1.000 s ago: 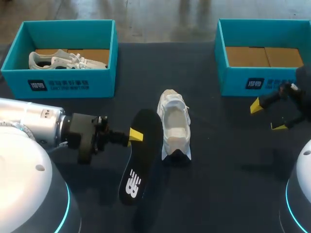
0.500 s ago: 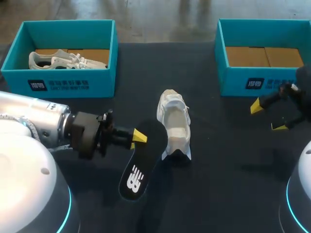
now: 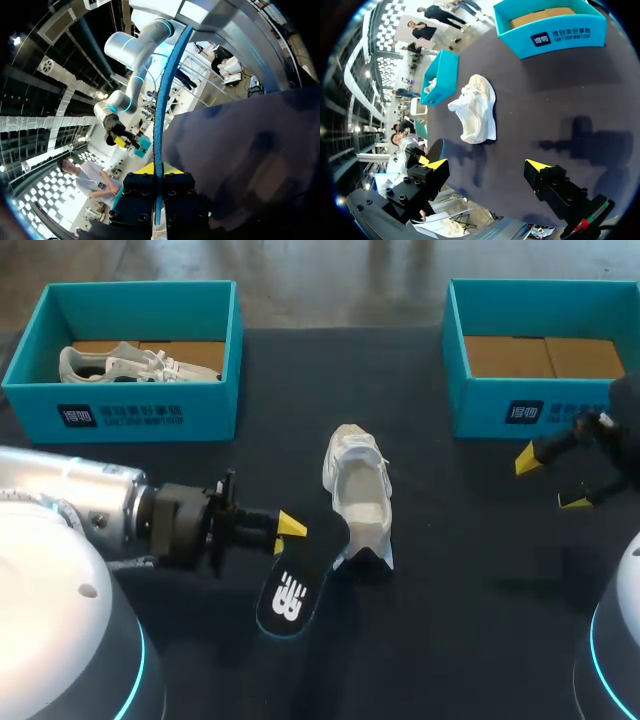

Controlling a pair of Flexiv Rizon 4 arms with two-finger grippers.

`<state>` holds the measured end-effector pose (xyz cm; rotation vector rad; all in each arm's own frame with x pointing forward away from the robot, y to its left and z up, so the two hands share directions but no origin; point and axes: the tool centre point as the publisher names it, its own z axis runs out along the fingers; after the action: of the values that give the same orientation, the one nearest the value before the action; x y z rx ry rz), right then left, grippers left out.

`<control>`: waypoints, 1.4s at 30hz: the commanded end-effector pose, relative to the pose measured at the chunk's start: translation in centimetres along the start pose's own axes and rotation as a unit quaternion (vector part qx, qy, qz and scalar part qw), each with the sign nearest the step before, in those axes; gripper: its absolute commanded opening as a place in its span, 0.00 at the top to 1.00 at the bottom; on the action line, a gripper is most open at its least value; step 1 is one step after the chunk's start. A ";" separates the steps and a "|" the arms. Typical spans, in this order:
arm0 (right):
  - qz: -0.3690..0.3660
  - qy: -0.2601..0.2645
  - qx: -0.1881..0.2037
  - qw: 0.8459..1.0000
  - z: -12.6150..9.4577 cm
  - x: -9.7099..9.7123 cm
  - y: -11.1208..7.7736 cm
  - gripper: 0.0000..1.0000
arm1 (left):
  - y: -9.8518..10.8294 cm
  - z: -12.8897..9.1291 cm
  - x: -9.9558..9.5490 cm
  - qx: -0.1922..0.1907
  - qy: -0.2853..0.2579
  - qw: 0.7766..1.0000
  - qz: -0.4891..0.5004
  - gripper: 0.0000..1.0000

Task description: Take the shoe out of the shoebox, open the shoe tongue, remove and reinsert the insole, then place the shoe into the shoebox

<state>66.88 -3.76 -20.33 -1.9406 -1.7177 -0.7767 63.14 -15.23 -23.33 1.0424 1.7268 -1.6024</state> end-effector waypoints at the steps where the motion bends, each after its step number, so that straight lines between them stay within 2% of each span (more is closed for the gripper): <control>1: 0.001 -0.001 -0.001 1.000 0.0 0.0 -0.1 0.00 | -0.1 0.8 0.9 -0.016 -0.024 1.000 -0.010 1.00; 8: 0.001 -0.001 -0.001 1.000 0.0 0.0 -0.1 0.00 | -0.4 1.4 0.4 -0.021 -0.035 0.999 -0.034 1.00; 17: 0.001 -0.001 -0.001 1.000 0.0 0.0 -0.1 0.00 | -0.3 1.3 -0.1 -0.016 -0.020 0.997 -0.078 1.00; 23: 0.001 -0.001 -0.001 1.000 0.0 0.0 -0.1 0.00 | 1.4 1.4 -0.9 -0.006 -0.019 0.995 -0.094 1.00; 30: 0.001 -0.001 -0.001 1.000 0.0 0.0 -0.1 0.00 | 3.4 1.6 -1.6 -0.012 -0.023 0.993 -0.118 1.00; 38: 0.001 -0.001 -0.001 1.000 0.0 0.0 -0.1 0.00 | 4.2 2.4 -2.4 -0.006 -0.021 0.992 -0.124 1.00; 42: 0.001 -0.001 -0.001 1.000 0.0 0.0 -0.1 0.00 | 4.5 2.8 -2.1 -0.002 -0.020 0.991 -0.130 1.00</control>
<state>66.92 -3.74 -20.32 -1.9405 -1.7167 -0.7765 67.31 -17.74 -23.91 0.7956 1.9013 -1.7566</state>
